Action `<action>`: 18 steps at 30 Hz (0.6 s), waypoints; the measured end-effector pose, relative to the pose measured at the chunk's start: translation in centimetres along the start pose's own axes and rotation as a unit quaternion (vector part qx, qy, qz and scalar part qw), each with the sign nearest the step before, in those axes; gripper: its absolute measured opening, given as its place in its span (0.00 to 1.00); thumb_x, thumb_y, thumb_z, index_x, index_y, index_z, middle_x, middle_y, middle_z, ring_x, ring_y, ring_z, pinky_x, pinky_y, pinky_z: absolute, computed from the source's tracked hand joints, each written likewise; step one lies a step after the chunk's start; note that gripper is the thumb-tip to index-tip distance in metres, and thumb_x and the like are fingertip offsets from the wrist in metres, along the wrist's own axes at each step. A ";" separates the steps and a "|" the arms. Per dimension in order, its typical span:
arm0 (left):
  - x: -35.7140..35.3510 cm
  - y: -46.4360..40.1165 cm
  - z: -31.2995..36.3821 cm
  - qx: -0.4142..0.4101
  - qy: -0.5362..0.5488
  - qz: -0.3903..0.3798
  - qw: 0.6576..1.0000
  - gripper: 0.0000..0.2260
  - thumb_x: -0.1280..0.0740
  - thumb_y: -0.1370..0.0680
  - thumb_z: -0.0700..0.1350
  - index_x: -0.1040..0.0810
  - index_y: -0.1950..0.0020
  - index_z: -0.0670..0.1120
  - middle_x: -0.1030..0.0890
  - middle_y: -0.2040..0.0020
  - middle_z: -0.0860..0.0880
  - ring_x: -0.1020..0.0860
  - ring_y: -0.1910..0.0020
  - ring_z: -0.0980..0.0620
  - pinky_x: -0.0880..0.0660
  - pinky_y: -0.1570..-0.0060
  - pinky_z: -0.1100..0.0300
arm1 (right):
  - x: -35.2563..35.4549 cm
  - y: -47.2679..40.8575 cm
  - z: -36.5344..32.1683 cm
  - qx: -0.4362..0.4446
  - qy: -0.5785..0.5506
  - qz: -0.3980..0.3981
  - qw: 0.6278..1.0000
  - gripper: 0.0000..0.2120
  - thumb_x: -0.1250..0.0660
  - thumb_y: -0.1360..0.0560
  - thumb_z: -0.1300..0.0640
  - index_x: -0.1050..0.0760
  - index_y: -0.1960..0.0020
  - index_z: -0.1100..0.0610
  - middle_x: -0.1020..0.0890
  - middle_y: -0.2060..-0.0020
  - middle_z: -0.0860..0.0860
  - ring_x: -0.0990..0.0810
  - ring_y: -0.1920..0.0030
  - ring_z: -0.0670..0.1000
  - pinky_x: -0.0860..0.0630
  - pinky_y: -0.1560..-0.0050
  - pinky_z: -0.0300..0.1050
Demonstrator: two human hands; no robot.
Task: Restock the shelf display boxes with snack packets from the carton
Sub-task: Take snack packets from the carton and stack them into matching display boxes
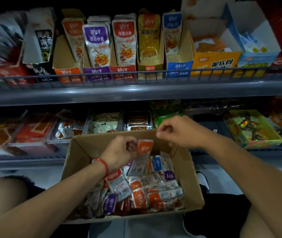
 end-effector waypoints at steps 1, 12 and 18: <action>1.0 0.4 0.8 -0.014 0.058 0.045 0.997 0.09 0.24 0.28 0.37 0.17 0.58 0.51 0.19 0.67 0.57 0.24 0.68 0.60 0.26 0.64 0.60 | -0.4 0.1 -0.5 -0.025 -0.047 -0.028 0.998 0.13 0.33 0.20 0.45 0.21 0.41 0.51 0.17 0.51 0.48 0.16 0.60 0.45 0.17 0.55 0.44; 8.5 2.4 3.9 -0.059 -0.085 0.222 0.970 0.19 0.27 0.25 0.54 0.23 0.35 0.52 0.25 0.41 0.54 0.26 0.42 0.57 0.24 0.43 0.60 | -1.2 -0.7 -6.1 -0.036 -0.383 0.101 0.917 0.11 0.35 0.18 0.61 0.23 0.36 0.55 0.13 0.50 0.51 0.13 0.52 0.50 0.15 0.51 0.50; 11.2 3.7 3.3 0.047 0.211 0.102 0.971 0.07 0.29 0.22 0.51 0.16 0.53 0.48 0.13 0.55 0.53 0.15 0.56 0.57 0.16 0.54 0.53 | -0.9 -0.2 -8.4 -0.018 -0.385 0.108 0.916 0.09 0.35 0.18 0.57 0.21 0.40 0.54 0.13 0.49 0.50 0.13 0.49 0.49 0.15 0.51 0.47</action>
Point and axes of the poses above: each hand's wrist, its own y-axis away from the middle knuckle, its own x-axis out of the back of the hand, z = x × y, the point moved 1 cm from there along -y, towards the middle knuckle
